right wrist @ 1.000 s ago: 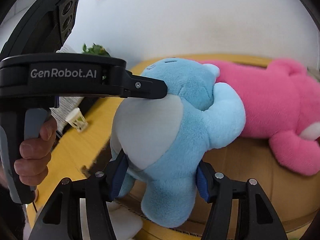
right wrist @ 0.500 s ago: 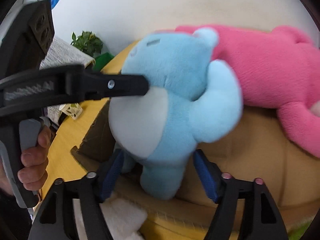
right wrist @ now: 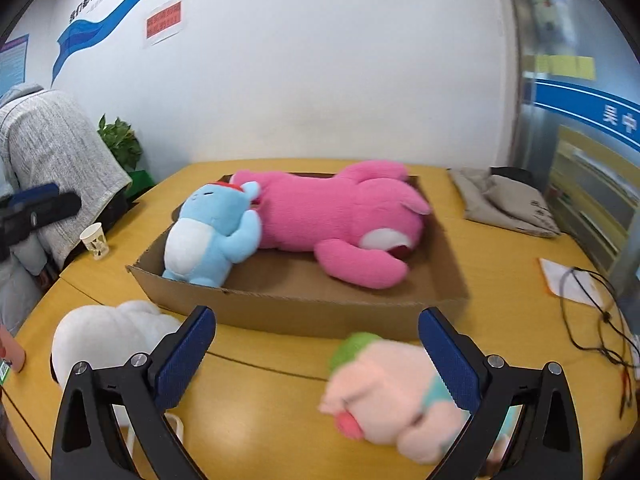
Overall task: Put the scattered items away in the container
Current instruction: 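Lower the blue bear into the box beside the pink bear, open both grippers, then move both grippers to the white-and-black panda plush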
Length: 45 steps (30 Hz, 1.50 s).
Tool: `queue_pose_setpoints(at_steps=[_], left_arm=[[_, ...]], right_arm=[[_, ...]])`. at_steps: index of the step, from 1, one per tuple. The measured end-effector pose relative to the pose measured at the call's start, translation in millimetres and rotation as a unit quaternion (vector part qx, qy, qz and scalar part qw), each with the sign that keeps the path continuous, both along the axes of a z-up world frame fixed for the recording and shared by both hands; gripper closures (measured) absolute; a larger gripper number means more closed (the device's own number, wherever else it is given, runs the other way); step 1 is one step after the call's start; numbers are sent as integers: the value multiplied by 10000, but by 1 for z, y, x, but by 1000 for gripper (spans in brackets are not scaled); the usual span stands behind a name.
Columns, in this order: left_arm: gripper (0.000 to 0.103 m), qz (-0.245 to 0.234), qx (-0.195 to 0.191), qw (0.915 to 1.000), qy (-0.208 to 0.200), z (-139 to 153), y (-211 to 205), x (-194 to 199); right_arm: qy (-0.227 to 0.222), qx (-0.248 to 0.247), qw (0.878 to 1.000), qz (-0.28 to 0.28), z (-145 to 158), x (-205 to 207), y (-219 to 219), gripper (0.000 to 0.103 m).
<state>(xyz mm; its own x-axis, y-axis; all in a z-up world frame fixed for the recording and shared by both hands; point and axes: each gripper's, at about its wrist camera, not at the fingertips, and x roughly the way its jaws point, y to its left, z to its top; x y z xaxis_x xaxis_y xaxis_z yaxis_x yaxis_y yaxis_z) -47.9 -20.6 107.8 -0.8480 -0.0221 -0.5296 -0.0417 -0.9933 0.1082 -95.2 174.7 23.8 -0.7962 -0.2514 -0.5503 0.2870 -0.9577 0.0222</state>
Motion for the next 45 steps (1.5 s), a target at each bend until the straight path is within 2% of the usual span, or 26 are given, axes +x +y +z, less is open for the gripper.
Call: queue_pose_setpoints(at_steps=[4,8,13,19,23,27,45], left_arm=[[19,-201,257,9994,-73,-8,20,14],[19,-187,359,9991,-126,-12,29,19],[19,-265,407,9987,-165,-15,34,25],[19,-284,447,9983,-245,-19,36,28],[19,-317,517,9977,-315,-23,37,26],[19,-316,526,9974,-378,-27,39,23],[19,-316,645,9962,-486,-35,33,21]], right_arm=[[94,84,9998,-136,10,23,19,0],[114,285,9995,-98,14,43,26,0],[87,215,9997,-64,13,51,30,0],[19,228,9997,-47,9,52,30,0],[7,419,9990,-136,4,51,26,0],[-88,215,9997,-74,3,50,30,0],[-135,238,9996,-76,0,45,25,0]])
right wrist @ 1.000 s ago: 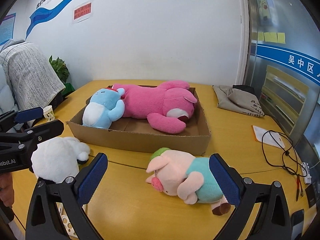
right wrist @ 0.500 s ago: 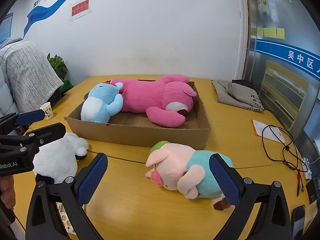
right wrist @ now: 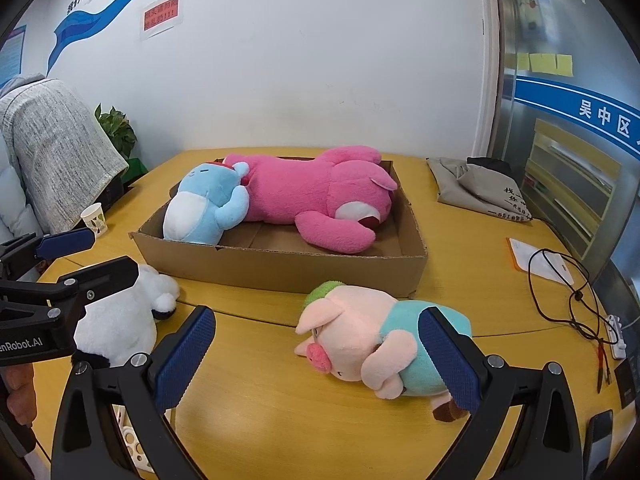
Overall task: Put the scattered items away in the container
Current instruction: 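Move both grippers to the white-and-black panda plush, then close both grippers on the panda plush and lift it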
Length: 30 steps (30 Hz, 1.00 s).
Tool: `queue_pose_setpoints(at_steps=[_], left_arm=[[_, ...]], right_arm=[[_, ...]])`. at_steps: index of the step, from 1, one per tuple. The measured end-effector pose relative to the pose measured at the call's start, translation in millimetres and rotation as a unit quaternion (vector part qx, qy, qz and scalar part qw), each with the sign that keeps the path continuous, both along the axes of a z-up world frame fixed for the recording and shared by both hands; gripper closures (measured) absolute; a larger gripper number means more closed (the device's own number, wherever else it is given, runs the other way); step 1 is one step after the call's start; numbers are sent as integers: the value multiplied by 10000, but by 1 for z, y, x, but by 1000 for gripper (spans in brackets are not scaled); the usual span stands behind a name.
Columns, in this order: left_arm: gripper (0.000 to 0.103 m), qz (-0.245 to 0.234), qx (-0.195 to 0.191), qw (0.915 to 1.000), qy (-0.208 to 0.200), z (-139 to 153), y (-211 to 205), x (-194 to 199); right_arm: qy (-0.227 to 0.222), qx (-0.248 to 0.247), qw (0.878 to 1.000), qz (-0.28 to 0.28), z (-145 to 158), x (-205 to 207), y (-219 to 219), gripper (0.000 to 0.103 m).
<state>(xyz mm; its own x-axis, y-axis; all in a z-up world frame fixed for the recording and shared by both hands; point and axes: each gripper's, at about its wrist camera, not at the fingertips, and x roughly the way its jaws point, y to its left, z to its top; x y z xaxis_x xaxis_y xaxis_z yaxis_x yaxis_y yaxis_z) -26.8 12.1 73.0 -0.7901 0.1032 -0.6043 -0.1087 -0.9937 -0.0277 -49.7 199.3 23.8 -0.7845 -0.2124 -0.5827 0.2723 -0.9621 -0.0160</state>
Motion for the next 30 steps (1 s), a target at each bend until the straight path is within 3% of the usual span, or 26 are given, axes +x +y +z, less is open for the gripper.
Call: queue_pose_setpoints(at_steps=[14,22,26,30], left_arm=[[19,2,212,9998,58,7,-20,4],[19,641,279,9962,529,47,-96,35],[19,1074,340,9935,138,32,-142,26],[19,1046,696,9913,-397,-2,-173,6]], right_arm=[[-80,35,10000,39,-4,-3,-1,0],[-221,-122,9983,521,-13,-2,-22,0],[-429,-328,9939,961,-21,-5,-48,0],[-728,-638,9829,1569,-31,-4,-81,0]])
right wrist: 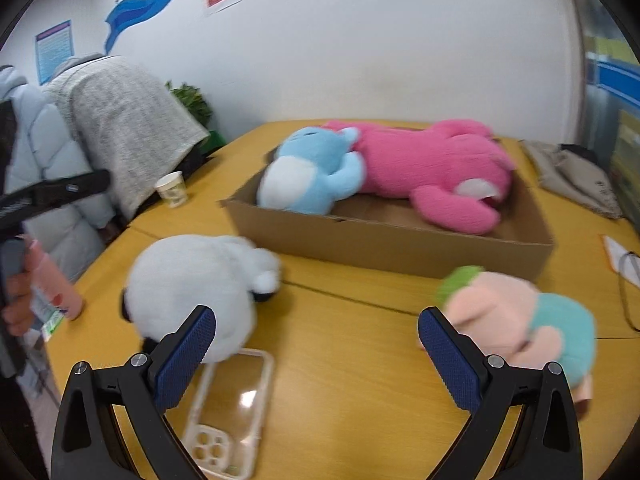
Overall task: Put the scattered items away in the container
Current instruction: 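Close both grippers on the panda plush and lift it, then carry the panda plush over the box, lower it inside, open both grippers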
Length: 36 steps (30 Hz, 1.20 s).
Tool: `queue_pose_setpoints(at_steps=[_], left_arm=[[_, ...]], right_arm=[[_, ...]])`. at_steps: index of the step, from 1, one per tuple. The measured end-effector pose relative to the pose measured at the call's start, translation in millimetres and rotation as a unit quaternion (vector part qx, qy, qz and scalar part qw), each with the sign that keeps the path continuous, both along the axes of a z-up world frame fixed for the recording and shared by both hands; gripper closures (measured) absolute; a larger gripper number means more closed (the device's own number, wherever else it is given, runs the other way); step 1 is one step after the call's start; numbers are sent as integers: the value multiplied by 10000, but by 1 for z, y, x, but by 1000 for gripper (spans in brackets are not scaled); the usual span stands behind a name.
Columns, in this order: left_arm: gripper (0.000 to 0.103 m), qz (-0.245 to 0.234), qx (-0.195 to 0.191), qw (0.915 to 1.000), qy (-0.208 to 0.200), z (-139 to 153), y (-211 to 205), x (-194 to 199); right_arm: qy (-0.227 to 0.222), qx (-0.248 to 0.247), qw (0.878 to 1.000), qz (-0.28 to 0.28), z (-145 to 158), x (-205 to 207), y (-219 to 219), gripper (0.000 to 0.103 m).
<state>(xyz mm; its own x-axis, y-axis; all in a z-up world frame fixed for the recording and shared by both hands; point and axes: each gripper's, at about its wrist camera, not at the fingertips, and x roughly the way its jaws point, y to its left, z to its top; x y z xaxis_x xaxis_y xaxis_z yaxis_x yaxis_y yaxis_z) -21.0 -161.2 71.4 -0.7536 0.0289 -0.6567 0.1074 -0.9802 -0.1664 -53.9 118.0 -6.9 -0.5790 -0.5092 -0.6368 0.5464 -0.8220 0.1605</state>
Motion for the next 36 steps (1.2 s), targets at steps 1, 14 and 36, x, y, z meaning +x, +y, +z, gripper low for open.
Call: queue_pose_setpoints(at_steps=[1,14,36], left_arm=[[19,-57,66,9999,-124,-9,-5,-7],[13,-921,1857,9696,-1298,-102,-41,-51],[40,-1600,1479,9760,31,19,39,-27]], right_arm=[[-87,-91,9997,213,-4,2,-10,0],[-853,-282,9898,1101,-65,-15,-122,0],[136,-859,9892,1183,-21,11,-58,20]])
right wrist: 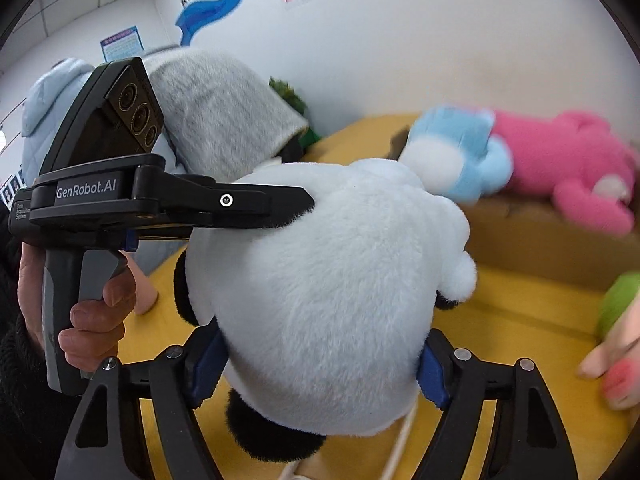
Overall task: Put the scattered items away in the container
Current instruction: 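Carry the panda plush over the box, lower it inside, open both grippers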
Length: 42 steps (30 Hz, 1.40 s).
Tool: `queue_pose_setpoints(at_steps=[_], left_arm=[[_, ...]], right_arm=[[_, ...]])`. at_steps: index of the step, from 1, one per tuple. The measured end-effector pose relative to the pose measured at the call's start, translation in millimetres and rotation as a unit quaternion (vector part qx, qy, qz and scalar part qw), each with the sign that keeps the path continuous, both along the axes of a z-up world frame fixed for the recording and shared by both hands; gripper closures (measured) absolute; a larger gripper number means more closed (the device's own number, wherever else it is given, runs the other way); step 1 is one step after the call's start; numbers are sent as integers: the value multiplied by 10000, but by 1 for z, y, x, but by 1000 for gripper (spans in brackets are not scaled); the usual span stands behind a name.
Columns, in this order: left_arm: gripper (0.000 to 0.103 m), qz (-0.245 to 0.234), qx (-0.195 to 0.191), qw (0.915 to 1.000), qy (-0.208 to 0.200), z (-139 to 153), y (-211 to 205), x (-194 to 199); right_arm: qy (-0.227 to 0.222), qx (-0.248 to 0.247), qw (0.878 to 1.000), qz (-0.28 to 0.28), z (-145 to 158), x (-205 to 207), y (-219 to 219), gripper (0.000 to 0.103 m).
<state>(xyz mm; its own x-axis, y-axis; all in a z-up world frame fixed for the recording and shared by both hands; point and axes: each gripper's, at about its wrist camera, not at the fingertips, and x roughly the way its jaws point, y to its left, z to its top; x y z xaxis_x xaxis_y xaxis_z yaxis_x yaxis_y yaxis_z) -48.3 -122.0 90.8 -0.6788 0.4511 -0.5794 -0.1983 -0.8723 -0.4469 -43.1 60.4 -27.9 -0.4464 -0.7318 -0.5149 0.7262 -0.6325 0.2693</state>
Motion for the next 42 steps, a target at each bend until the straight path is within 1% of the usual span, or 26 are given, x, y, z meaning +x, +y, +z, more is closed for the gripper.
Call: queue_pose_setpoints(at_steps=[3,5,8,9,11,12,14,16,18,21,23,26,28,31,32,33,36,37,38,40,41,42], left_arm=[[39,-238,-45,9980,591,52,27,-16],[39,-412,-57,9944,975,85,43,-31],[39,-612,-40,9881,1410,121,62,-53],[39,-665,-16,9863,1513,129,67,-62],[39,-732,61,9846,1584,138,73,-84],[39,-749,91,9845,1581,138,75,-94],[39,-727,144,9859,1503,131,77,-114],[39,-659,196,9889,1320,116,77,-135],[39,-577,229,9924,1062,94,74,-155],[39,-448,223,9965,663,51,67,-181],[39,-309,312,9985,314,17,60,-198],[39,-140,420,9989,-147,-30,53,-217],[39,-33,478,9979,-430,-60,51,-225],[34,18,822,9952,-534,-87,44,-229],[32,30,838,9951,-529,-92,44,-229],[31,31,762,9960,-471,-93,45,-227],[24,134,579,9977,-311,-86,45,-218],[22,235,588,9977,-260,-80,42,-213],[23,336,622,9973,-202,-74,38,-207],[23,451,659,9968,-40,-59,27,-192],[23,441,599,9972,43,-53,23,-183],[23,392,451,9982,106,-49,22,-174]], right_arm=[[667,41,9976,-177,53,-4,25,20],[1069,125,9938,-286,87,-11,41,19],[1664,301,9845,-460,132,-25,63,19],[1810,348,9815,-514,146,-30,69,19],[2039,462,9761,-595,165,-42,79,19],[2130,530,9736,-622,171,-50,83,19],[2171,607,9721,-651,176,-69,89,19],[2127,653,9726,-678,171,-87,92,19],[1978,683,9756,-659,155,-109,93,19],[1536,583,9849,-551,121,-139,93,19],[1216,565,9897,-499,95,-158,91,19],[715,745,9934,-500,54,-186,85,19],[397,912,9938,-502,30,-199,81,18],[-19,1091,9921,-614,-1,-214,79,15],[-65,1146,9912,-662,-6,-216,79,14],[-108,1230,9899,-702,-10,-218,78,12],[-419,1319,9868,-836,-18,-226,78,0],[-520,1287,9868,-835,-19,-229,77,0],[-562,1282,9868,-810,-19,-230,75,0],[-435,1449,9852,-805,-10,-222,76,0],[-297,1560,9840,-814,-2,-215,80,0],[-168,1636,9830,-818,5,-210,87,0]])
